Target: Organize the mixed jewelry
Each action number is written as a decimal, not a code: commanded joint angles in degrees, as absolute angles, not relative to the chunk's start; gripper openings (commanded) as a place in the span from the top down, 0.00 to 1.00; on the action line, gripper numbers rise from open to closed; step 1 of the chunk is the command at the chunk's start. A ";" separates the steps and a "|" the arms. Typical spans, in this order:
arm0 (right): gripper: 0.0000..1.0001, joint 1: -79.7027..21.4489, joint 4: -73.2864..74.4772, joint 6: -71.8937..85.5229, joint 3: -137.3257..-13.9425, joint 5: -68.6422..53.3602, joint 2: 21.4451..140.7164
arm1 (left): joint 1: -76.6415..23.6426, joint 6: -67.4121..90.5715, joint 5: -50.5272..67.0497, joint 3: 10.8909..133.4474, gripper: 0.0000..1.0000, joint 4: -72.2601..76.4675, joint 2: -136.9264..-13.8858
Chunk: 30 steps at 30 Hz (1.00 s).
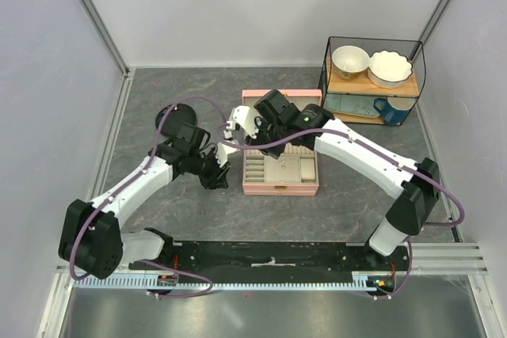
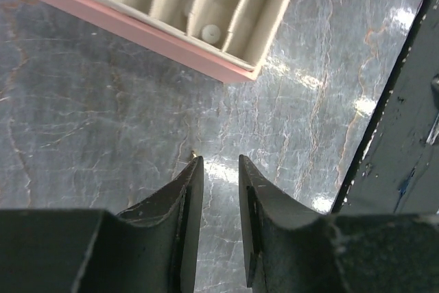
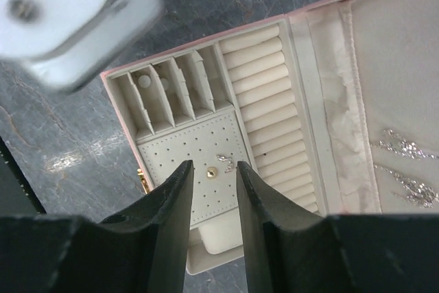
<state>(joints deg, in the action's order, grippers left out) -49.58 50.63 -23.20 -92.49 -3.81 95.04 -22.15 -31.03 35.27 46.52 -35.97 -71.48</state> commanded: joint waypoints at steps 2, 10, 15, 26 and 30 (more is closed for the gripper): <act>0.61 -47.20 49.31 -22.50 -91.15 -2.02 92.29 | -27.23 -33.93 28.83 44.65 0.66 -31.20 -71.98; 0.61 -45.18 49.13 -22.33 -88.95 -2.64 90.97 | -31.99 -33.84 22.24 42.28 0.66 -26.64 -77.07; 0.61 -44.56 48.87 -22.24 -87.19 -2.72 89.91 | -32.17 -34.72 19.95 41.31 0.66 -24.96 -79.01; 0.61 -44.12 48.60 -22.15 -85.78 -3.25 89.82 | -32.17 -36.12 18.55 41.04 0.67 -24.87 -80.95; 0.61 -44.21 48.43 -22.06 -85.61 -3.34 89.74 | -32.08 -36.39 18.37 40.87 0.67 -24.87 -80.95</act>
